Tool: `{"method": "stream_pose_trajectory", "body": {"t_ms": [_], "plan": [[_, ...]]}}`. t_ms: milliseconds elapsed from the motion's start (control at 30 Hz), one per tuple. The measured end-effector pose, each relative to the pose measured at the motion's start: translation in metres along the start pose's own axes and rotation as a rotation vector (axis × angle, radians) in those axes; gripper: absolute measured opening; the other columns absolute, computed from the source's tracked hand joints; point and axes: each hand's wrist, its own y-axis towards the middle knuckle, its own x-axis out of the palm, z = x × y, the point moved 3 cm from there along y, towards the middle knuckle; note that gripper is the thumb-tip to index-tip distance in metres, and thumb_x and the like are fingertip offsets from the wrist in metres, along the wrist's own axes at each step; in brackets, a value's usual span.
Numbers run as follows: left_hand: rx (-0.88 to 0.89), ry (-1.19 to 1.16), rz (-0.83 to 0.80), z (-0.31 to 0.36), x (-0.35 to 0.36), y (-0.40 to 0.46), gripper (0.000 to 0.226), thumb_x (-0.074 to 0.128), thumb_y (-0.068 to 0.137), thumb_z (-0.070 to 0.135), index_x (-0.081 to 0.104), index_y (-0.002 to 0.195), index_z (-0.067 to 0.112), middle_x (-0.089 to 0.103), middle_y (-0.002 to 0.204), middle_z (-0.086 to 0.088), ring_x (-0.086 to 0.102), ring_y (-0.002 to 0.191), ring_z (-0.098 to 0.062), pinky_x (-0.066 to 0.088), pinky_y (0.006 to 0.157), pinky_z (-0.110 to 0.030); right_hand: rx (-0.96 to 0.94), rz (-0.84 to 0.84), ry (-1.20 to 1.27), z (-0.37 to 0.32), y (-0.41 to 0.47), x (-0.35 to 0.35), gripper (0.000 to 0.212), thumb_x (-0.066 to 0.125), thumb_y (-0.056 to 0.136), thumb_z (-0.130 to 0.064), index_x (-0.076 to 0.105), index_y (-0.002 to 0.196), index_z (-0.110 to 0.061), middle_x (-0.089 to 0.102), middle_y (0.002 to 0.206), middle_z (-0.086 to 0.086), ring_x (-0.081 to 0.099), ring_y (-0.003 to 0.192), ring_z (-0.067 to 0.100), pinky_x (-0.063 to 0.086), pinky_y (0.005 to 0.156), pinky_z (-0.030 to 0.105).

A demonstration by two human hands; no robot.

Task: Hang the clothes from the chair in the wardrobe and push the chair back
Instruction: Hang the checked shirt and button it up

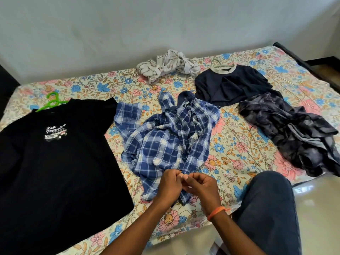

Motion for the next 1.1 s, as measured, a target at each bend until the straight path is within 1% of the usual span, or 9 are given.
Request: {"method": "stream_pose_trajectory", "body": {"t_ms": [67, 300, 367, 467, 533, 700, 833, 967, 1100], "plan": [[0.023, 0.049, 0.045, 0.000, 0.001, 0.000, 0.021, 0.049, 0.101, 0.017, 0.059, 0.083, 0.015, 0.062, 0.088, -0.005, 0.057, 0.068, -0.012, 0.048, 0.058, -0.025, -0.004, 0.002, -0.009, -0.001, 0.000, 0.000, 0.018, 0.077, 0.080, -0.008, 0.070, 0.089, 0.006, 0.074, 0.083, 0.021, 0.073, 0.083, 0.033, 0.061, 0.076, 0.040], [0.017, 0.012, 0.033, 0.002, 0.001, -0.001, 0.026, 0.048, 0.102, 0.017, 0.063, 0.082, 0.008, 0.066, 0.079, -0.009, 0.053, 0.062, -0.012, 0.047, 0.061, -0.032, 0.105, 0.009, 0.137, 0.008, 0.006, -0.003, 0.017, 0.068, 0.086, 0.000, 0.065, 0.098, 0.011, 0.071, 0.091, 0.027, 0.072, 0.085, 0.033, 0.062, 0.073, 0.036], [0.075, 0.180, 0.040, 0.003, 0.003, 0.000, 0.020, 0.052, 0.100, 0.018, 0.060, 0.082, 0.014, 0.062, 0.086, -0.004, 0.054, 0.072, -0.013, 0.048, 0.067, -0.033, 0.096, 0.044, 0.051, 0.006, 0.010, -0.009, 0.017, 0.070, 0.085, -0.001, 0.064, 0.099, 0.008, 0.070, 0.094, 0.026, 0.072, 0.084, 0.033, 0.061, 0.070, 0.038], [0.162, 0.518, -0.014, 0.000, 0.012, -0.003, 0.006, 0.060, 0.094, 0.013, 0.058, 0.095, 0.019, 0.056, 0.106, 0.000, 0.052, 0.095, -0.019, 0.048, 0.086, -0.038, 0.040, 0.298, -0.103, 0.004, 0.021, -0.025, 0.013, 0.065, 0.086, 0.001, 0.062, 0.097, -0.006, 0.067, 0.094, 0.016, 0.065, 0.081, 0.028, 0.059, 0.066, 0.038], [0.196, 0.631, -0.067, -0.007, 0.021, -0.006, 0.019, 0.058, 0.090, 0.003, 0.058, 0.107, 0.013, 0.058, 0.111, -0.005, 0.055, 0.095, -0.022, 0.051, 0.086, -0.039, -0.064, 0.430, -0.261, -0.001, 0.028, -0.032, 0.019, 0.073, 0.083, -0.008, 0.060, 0.094, -0.017, 0.064, 0.089, 0.007, 0.064, 0.080, 0.027, 0.059, 0.070, 0.042], [0.337, 0.773, -0.098, 0.000, 0.029, -0.009, 0.025, 0.060, 0.088, 0.000, 0.060, 0.111, 0.008, 0.067, 0.099, -0.012, 0.066, 0.087, -0.029, 0.057, 0.078, -0.040, -0.221, 0.298, -0.690, -0.007, 0.053, -0.017, 0.037, 0.087, 0.071, -0.032, 0.057, 0.088, -0.019, 0.059, 0.083, -0.002, 0.058, 0.075, 0.013, 0.048, 0.065, 0.022], [0.524, 0.656, 0.027, 0.025, 0.025, 0.008, 0.022, 0.053, 0.089, 0.012, 0.057, 0.111, 0.010, 0.057, 0.108, -0.006, 0.047, 0.102, -0.023, 0.044, 0.091, -0.036, -0.142, 0.337, -0.736, -0.002, 0.067, -0.010, 0.019, 0.076, 0.079, -0.010, 0.058, 0.082, -0.016, 0.057, 0.072, -0.006, 0.056, 0.066, 0.013, 0.041, 0.058, 0.017], [0.327, 0.453, 0.092, 0.017, 0.025, 0.044, 0.013, 0.049, 0.096, 0.008, 0.058, 0.104, 0.010, 0.055, 0.104, -0.003, 0.048, 0.095, -0.016, 0.049, 0.084, -0.033, -0.164, 0.385, -0.725, 0.002, 0.073, -0.015, 0.013, 0.069, 0.083, -0.003, 0.063, 0.080, -0.014, 0.058, 0.070, -0.009, 0.054, 0.065, 0.007, 0.039, 0.059, 0.011], [0.129, 0.390, 0.138, -0.009, 0.025, 0.067, 0.017, 0.053, 0.100, 0.013, 0.067, 0.092, 0.012, 0.062, 0.086, -0.001, 0.062, 0.068, -0.013, 0.058, 0.061, -0.030, -0.222, 0.386, -0.598, 0.009, 0.074, -0.024, 0.005, 0.073, 0.086, -0.012, 0.072, 0.082, -0.011, 0.066, 0.073, -0.003, 0.060, 0.069, 0.009, 0.048, 0.068, 0.021]]}}
